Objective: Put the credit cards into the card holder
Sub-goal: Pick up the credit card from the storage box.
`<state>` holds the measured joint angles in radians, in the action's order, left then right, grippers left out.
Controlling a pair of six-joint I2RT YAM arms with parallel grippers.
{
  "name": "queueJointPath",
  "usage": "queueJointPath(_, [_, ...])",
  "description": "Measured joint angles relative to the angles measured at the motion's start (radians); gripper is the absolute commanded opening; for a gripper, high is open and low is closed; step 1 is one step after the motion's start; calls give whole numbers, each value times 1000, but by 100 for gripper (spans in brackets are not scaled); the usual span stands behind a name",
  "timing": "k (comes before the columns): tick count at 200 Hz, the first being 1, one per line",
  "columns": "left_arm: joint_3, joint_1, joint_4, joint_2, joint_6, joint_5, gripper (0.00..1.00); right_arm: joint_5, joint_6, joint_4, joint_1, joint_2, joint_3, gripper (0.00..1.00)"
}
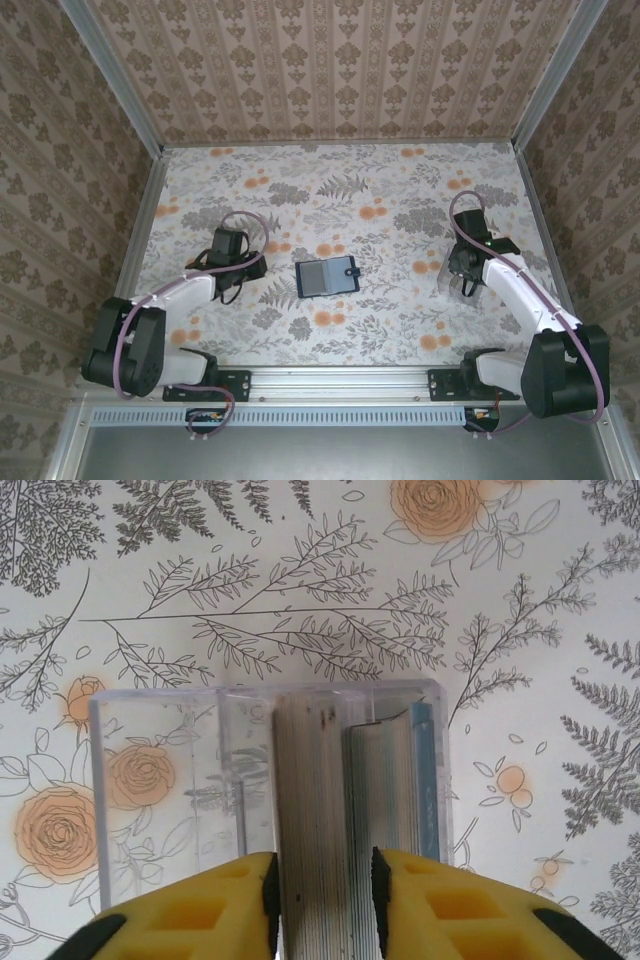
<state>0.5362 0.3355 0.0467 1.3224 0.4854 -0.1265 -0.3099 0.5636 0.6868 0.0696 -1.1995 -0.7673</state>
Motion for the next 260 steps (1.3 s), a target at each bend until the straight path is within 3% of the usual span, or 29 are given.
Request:
queueJointPath(32, [0, 0, 0, 5, 0, 0, 20, 5, -3, -3, -2, 0, 0, 20])
queueJointPath(96, [0, 0, 2, 17, 0, 0, 20, 34, -14, 11, -2, 0, -12, 0])
queueJointPath(169, [0, 6, 2, 60, 0, 0, 20, 102, -39, 51, -2, 10, -61, 0])
queueJointPath(200, [0, 11, -6, 68, -5, -7, 22, 219, -77, 56, -1, 19, -114, 0])
queueJointPath(232, [0, 19, -57, 70, -22, -48, 40, 488, -98, -19, 13, 55, -119, 0])
queueJointPath(260, [0, 47, -79, 70, -42, -68, 47, 656, -98, -110, 72, 28, -122, 0])
